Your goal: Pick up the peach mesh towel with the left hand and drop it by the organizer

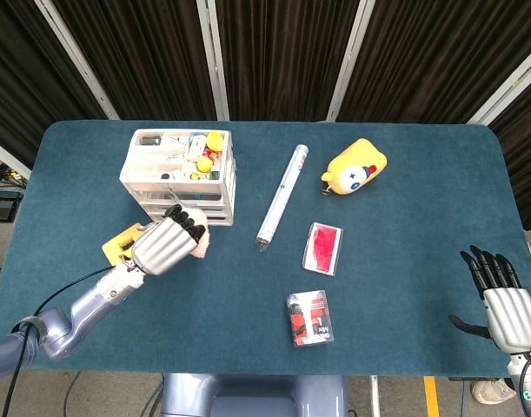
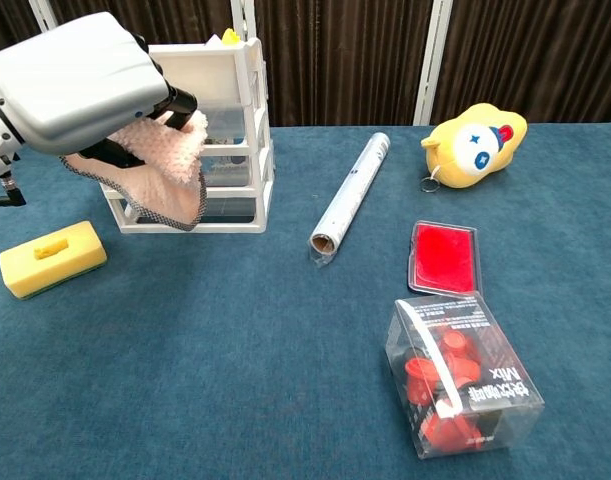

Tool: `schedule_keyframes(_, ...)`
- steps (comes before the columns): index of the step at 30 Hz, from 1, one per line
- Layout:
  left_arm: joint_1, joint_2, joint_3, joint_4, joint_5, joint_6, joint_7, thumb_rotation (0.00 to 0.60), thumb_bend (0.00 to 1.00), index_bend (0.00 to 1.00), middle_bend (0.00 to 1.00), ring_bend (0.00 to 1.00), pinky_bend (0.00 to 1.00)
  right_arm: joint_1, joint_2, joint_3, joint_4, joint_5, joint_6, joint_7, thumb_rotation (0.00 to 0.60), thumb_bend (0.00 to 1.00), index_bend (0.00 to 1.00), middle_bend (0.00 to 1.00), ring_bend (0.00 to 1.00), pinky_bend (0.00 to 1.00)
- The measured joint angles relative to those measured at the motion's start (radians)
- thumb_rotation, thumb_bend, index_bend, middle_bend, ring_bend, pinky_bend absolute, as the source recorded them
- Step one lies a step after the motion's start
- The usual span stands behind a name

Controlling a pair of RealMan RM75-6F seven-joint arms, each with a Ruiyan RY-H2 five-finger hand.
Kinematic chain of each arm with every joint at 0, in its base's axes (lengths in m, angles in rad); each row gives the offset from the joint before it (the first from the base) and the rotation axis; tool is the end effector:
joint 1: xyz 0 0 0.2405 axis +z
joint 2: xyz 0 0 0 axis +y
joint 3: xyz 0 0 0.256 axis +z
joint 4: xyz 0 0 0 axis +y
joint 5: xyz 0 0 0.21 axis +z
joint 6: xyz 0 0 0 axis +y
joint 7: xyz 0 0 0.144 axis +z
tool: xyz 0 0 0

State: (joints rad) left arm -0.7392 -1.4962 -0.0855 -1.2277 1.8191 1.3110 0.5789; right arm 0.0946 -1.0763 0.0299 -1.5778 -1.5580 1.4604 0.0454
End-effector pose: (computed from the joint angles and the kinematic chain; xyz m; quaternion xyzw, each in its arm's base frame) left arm -0.1343 0.3325 0.0323 -0.7811 0.1225 -0.3976 0.4656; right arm -0.3150 -0.1804 0.1672 0.6255 -0.3759 0.3786 0.5693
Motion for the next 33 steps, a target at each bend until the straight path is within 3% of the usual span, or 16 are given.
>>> schedule_keyframes(15,-0.007,-0.014,0.011,0.015,-0.004,-0.013,0.008,0.6,0.62,0.97,0.76,0.68,0.58,0.0,-0.001,0.0,0.001,-0.002,0.002,0.004,0.6,0.01,0.0,0.0,0.0,0.0)
schedule_keyframes(19,-0.007,-0.014,0.021,0.021,0.0,-0.022,0.014,0.6,0.56,0.94,0.72,0.65,0.56,0.0,0.0,0.0,0.001,-0.004,0.003,0.004,0.6,0.01,0.0,0.0,0.0,0.0)
schedule_keyframes(20,-0.007,-0.014,0.023,0.023,0.001,-0.024,0.015,0.6,0.51,0.91,0.68,0.61,0.53,0.0,0.0,0.0,0.0,-0.003,0.003,0.005,0.6,0.01,0.0,0.0,0.0,0.0)
schedule_keyframes(21,-0.007,-0.015,0.025,0.024,0.002,-0.025,0.017,0.6,0.4,0.83,0.59,0.53,0.46,0.0,0.0,0.0,0.0,-0.003,0.002,0.005,0.6,0.01,0.0,0.0,0.0,0.0)
schedule_keyframes(24,-0.007,-0.014,0.027,0.028,0.003,-0.028,0.031,0.6,0.09,0.4,0.22,0.17,0.25,-0.001,0.0,0.0,0.0,-0.002,0.004,0.005,0.6,0.01,0.0,0.0,0.0,0.0)
schedule_keyframes(25,-0.006,-0.014,0.026,0.029,0.001,-0.03,0.042,0.6,0.04,0.27,0.11,0.07,0.18,-0.001,0.0,0.001,0.0,-0.002,0.004,0.005,0.6,0.01,0.0,0.0,0.0,0.0)
schedule_keyframes(27,-0.002,-0.012,0.023,0.022,-0.011,-0.036,0.062,0.594,0.0,0.12,0.01,0.01,0.09,-0.001,-0.001,0.001,0.0,-0.001,0.005,0.006,0.6,0.01,0.0,0.0,0.0,0.0)
schedule_keyframes(30,0.005,-0.005,0.014,-0.014,-0.039,-0.044,0.076,0.585,0.0,0.06,0.0,0.0,0.06,-0.001,-0.002,0.002,0.0,-0.002,0.007,0.006,0.6,0.01,0.0,0.0,0.0,0.0)
schedule_keyframes(33,0.011,0.011,0.009,-0.062,-0.046,-0.04,0.077,0.584,0.0,0.05,0.0,0.0,0.05,-0.002,-0.002,0.002,0.0,0.0,0.007,0.005,0.6,0.01,0.0,0.0,0.0,0.0)
